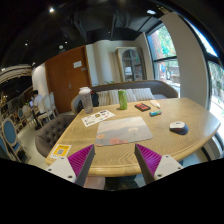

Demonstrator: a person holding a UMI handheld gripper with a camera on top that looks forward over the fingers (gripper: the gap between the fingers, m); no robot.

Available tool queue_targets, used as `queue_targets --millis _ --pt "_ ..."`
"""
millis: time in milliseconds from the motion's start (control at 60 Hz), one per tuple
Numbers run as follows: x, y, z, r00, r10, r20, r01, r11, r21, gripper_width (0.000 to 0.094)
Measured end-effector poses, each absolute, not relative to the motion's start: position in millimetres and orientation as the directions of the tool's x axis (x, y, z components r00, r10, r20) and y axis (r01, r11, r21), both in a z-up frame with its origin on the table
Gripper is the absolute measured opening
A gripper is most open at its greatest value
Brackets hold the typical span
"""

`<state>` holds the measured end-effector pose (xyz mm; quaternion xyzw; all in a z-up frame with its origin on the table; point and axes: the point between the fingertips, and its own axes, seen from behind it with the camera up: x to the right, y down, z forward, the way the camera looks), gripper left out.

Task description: Arrange mouse

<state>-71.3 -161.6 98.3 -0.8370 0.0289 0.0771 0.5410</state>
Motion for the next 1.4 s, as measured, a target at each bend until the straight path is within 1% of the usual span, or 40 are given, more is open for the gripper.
queue_targets --millis 167,317,600,683,750,850,867,900,1067,1233,1400 --pt "-54.5 -153.8 95.8 0.987 0.038 -0.157 -0.128 -0.404 -0.906 0.0831" --pt "-13.6 -144.5 81.5 0.989 0.002 -0.149 -0.135 -0.408 -0.903 0.0831" --pt "138.3 -112.0 43.3 0.984 -0.178 -0.005 -0.082 -0.424 -0.902 0.0828" --pt "179.9 -104.1 27.0 0.971 -0.239 0.023 -0.089 -0.448 -0.889 0.083" --pt "206.5 -95.7 15.0 0.965 -0.26 0.042 -0.086 -0.46 -0.884 0.0831" --pt "239.3 -86.8 -4.1 0.957 -0.278 0.079 -0.074 -0.501 -0.862 0.0832" --pt "242.9 -86.9 -5.1 0.958 -0.275 0.087 -0.068 -0.509 -0.858 0.084" --pt "247.2 -78.9 -1.0 0.96 -0.27 0.08 -0.066 -0.49 -0.869 0.0838" --pt "265.0 -42.9 -6.9 0.967 -0.248 0.049 -0.088 -0.51 -0.855 0.0854" --pt "272.2 -15.7 -11.2 0.974 -0.225 -0.026 -0.143 -0.523 -0.841 0.0847" --pt "283.4 6.0 -12.4 0.972 -0.231 -0.03 -0.153 -0.532 -0.833 0.0845"
